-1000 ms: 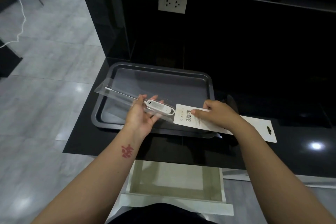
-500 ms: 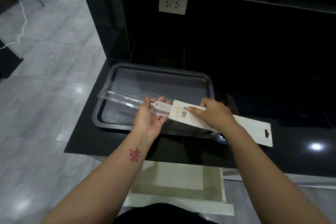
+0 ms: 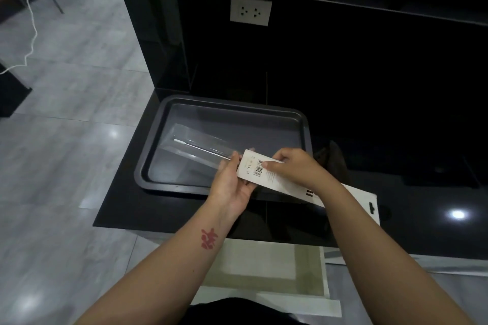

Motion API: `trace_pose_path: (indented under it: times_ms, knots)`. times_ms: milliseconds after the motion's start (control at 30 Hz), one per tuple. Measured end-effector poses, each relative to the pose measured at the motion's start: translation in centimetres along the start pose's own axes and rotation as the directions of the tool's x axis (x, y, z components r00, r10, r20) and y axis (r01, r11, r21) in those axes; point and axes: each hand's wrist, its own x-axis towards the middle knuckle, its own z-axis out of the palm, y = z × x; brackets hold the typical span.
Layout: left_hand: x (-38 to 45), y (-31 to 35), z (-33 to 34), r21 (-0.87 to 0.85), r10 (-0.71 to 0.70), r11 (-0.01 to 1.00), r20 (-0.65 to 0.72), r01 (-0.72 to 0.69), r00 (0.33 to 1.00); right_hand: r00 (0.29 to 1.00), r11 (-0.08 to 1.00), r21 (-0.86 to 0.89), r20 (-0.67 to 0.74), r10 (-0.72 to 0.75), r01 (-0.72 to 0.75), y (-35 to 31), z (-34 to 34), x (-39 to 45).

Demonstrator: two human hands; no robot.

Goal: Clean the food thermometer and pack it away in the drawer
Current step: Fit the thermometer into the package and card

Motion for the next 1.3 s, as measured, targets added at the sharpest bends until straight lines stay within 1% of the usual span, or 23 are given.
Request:
trace_pose_path:
  times_ms: [100, 233, 300, 400, 467, 533, 667, 733, 867, 967, 1033, 1067, 1100, 1133, 1200, 1233, 1267, 1300]
  knots:
    - [-0.2, 1.4, -0.5, 0.034, 0.001, 0.999, 0.019, -0.002, 1.000, 1.000, 1.000, 0.004, 0.018, 0.003, -0.003, 0.4, -1.4, 0.1]
    - [0.1, 5.2, -2.8, -0.109, 0.034, 0.993, -0.006, -0.034, 0.999, 0.996, 0.999, -0.027, 0.085, 0.029, -0.027, 1.7, -4.3, 0.2]
    - [0.3, 6.3, -3.9, -0.148, 0.029, 0.989, 0.004, -0.028, 1.000, 0.992, 0.998, -0.046, 0.115, 0.046, -0.041, 2.1, -5.0, 0.4]
    - [0.5, 6.3, -4.2, -0.129, 0.025, 0.992, 0.041, -0.020, 0.999, 0.991, 0.995, -0.082, 0.116, 0.063, -0.054, 2.1, -5.0, 0.6]
    - [0.6, 5.8, -3.9, -0.125, 0.025, 0.992, 0.027, -0.022, 0.999, 0.991, 0.993, -0.091, 0.106, 0.078, -0.069, 2.1, -4.8, 0.8]
    - [0.7, 5.5, -3.6, -0.141, 0.017, 0.990, 0.015, -0.015, 1.000, 0.992, 0.986, -0.152, 0.085, 0.089, -0.076, 1.8, -4.6, 0.7]
    - [0.5, 4.9, -3.4, -0.151, 0.019, 0.988, 0.026, -0.015, 0.999, 0.995, 0.935, -0.347, 0.042, 0.086, -0.066, 0.8, -3.8, 0.7]
    - [0.6, 4.7, -3.4, -0.142, 0.019, 0.990, 0.027, -0.015, 0.999, 0.996, 0.909, -0.413, 0.047, 0.076, -0.050, 0.2, -3.2, 0.8]
    - [0.7, 4.5, -3.5, -0.160, 0.017, 0.987, 0.032, -0.012, 0.999, 0.997, 0.890, -0.456, 0.070, 0.027, 0.008, -1.3, -1.7, 1.3]
    - [0.6, 4.5, -4.1, -0.159, 0.035, 0.987, 0.017, -0.032, 0.999, 0.999, 0.839, -0.544, 0.043, -0.008, 0.030, -2.2, -1.0, 1.6]
    - [0.5, 4.8, -4.4, -0.155, 0.053, 0.986, -0.005, -0.053, 0.999, 0.999, 0.837, -0.547, -0.028, -0.028, 0.008, -2.4, -0.8, 1.6]
    - [0.5, 5.1, -4.5, -0.162, 0.064, 0.985, -0.009, -0.064, 0.998, 0.994, 0.845, -0.534, -0.097, -0.040, -0.018, -2.2, -1.0, 1.4]
    - [0.4, 5.4, -4.5, -0.170, 0.076, 0.982, -0.012, -0.077, 0.997, 0.979, 0.851, -0.522, -0.197, -0.061, -0.052, -1.9, -1.3, 1.2]
    - [0.4, 5.8, -4.6, -0.178, 0.089, 0.980, -0.018, -0.091, 0.996, 0.944, 0.858, -0.504, -0.319, -0.084, -0.094, -1.2, -1.6, 0.9]
    - [0.4, 6.6, -4.6, -0.183, 0.113, 0.976, -0.035, -0.118, 0.993, 0.819, 0.889, -0.418, -0.567, -0.092, -0.189, 0.5, -2.5, 0.1]
    - [0.4, 7.0, -4.7, -0.185, 0.121, 0.974, -0.045, -0.128, 0.992, 0.757, 0.909, -0.347, -0.651, -0.055, -0.233, 1.6, -2.9, -0.3]
    - [0.4, 7.2, -4.7, -0.189, 0.124, 0.973, -0.054, -0.132, 0.991, 0.721, 0.923, -0.275, -0.693, 0.005, -0.271, 2.6, -3.2, -0.7]
    - [0.5, 7.3, -4.9, -0.199, 0.122, 0.971, -0.059, -0.132, 0.991, 0.711, 0.929, -0.213, -0.699, 0.071, -0.302, 3.6, -3.3, -0.9]
